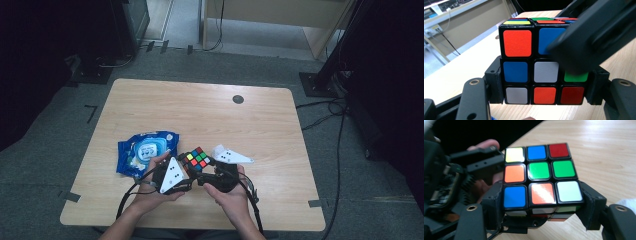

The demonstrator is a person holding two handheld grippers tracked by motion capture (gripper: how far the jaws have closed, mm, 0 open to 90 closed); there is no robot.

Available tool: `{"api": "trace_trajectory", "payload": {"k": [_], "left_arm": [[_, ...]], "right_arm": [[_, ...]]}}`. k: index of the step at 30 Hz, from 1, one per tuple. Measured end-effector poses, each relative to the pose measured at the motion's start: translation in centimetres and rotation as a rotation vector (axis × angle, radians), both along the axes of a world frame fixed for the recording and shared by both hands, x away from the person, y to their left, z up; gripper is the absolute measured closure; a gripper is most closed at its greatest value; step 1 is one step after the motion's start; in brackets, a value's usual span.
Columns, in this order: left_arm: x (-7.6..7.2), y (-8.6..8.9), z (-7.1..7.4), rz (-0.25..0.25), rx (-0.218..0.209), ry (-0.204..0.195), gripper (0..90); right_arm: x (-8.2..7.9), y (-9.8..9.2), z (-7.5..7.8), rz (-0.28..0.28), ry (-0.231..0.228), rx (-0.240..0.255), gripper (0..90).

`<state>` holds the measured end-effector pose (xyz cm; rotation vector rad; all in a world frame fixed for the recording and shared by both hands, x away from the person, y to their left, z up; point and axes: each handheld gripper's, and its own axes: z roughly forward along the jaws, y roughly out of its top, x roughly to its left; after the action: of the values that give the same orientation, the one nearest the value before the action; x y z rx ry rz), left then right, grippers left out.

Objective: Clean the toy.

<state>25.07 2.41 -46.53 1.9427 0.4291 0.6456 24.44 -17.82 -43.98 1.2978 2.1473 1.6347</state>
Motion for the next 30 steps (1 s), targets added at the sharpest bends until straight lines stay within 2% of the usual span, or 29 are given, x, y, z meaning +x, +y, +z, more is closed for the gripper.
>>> {"api": "trace_trajectory", "payload": {"k": [3,5,7,9,10,12,15,17,18,21,25,30], "left_arm": [[0.6,0.7,-0.1,0.015,-0.039,0.036,34.1],[0.9,1.3,-0.2,0.018,-0.058,0.057,34.1],[1.2,1.9,-0.2,0.021,-0.078,0.074,34.1],[1.4,2.4,-0.1,0.028,-0.090,0.086,34.1],[1.4,2.6,-0.2,0.029,-0.101,0.093,34.1],[1.6,3.1,-0.2,0.031,-0.113,0.105,34.1],[1.6,3.4,-0.4,0.021,-0.123,0.124,34.1],[1.6,3.4,-0.5,0.019,-0.125,0.130,34.1],[1.6,3.4,-0.5,0.015,-0.128,0.134,34.1],[1.6,3.3,-0.7,-0.001,-0.129,0.141,34.1],[1.5,3.1,-0.8,-0.012,-0.122,0.144,34.1],[1.4,3.0,-0.8,-0.023,-0.123,0.144,34.1]], "right_arm": [[0.1,-0.8,0.6,0.030,-0.015,0.059,28.3],[0.1,-1.6,1.1,0.037,-0.043,0.090,26.8],[0.2,-2.7,1.7,0.025,-0.084,0.101,27.0],[0.4,-4.1,2.1,0.002,-0.119,0.093,28.3],[0.6,-4.9,2.1,-0.027,-0.138,0.074,29.5],[0.9,-6.2,1.8,-0.082,-0.161,-0.010,35.0],[1.8,-8.0,0.2,-0.090,-0.143,-0.091,43.9],[2.7,-8.8,-1.6,-0.082,-0.081,-0.133,45.0],[2.9,-8.9,-2.2,-0.086,-0.070,-0.154,45.0],[3.5,-8.5,-4.4,-0.092,-0.018,-0.203,45.9],[3.9,-7.2,-5.8,-0.100,0.003,-0.299,54.1],[4.5,-6.9,-7.5,-0.126,0.087,-0.345,64.9]]}}
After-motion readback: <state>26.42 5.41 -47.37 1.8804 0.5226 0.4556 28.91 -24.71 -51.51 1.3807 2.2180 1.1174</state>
